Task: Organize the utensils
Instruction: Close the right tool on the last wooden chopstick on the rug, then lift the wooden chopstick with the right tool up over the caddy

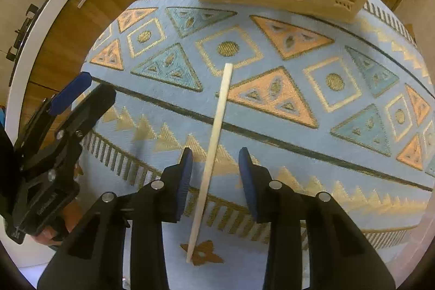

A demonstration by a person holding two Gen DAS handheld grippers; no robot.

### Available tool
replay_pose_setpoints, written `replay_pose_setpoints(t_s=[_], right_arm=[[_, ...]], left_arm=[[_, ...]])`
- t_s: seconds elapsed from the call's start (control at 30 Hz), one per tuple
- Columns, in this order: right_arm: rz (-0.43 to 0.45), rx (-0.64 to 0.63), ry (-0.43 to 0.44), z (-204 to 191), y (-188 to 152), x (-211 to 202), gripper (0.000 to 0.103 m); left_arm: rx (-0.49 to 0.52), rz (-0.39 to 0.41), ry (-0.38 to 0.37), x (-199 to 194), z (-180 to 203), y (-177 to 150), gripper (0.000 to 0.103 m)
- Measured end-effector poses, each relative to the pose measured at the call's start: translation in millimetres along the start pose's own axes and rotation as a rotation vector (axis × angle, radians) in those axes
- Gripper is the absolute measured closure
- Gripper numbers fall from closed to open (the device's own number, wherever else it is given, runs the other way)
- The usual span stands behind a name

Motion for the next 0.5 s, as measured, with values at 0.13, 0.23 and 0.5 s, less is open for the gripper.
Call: replay_pose_setpoints(t_s=[0.13, 0.23, 0.5], right_arm=[[0.035, -0.081, -0.111, -16.2, -7.8, 2.3, 0.093], [0.041, -0.131, -0.182, -31.4, -12.4, 4.1, 0.095], [0.079, -0.122, -0.095, -15.9, -14.1, -14.1, 0.1]], left_arm=[[-0.045, 0.008, -0.011, -3.9, -8.5, -0.5, 0.037], [-0.081, 0.003, -0.018, -4.6, -12.9, 0.0, 0.037], [-0.062, 0.006, -0.017, -12.1, -4.4, 1.4, 0.038]])
Point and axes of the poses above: each gripper's, at about its wrist camera, not at the fingertips, and x roughly the way its jaws point, z to its right, y to its top, the point moved 2 cm from there along x, roughly the way its jaws point, and after that the axes turned 5 degrees about x, right-handed, at the moved point
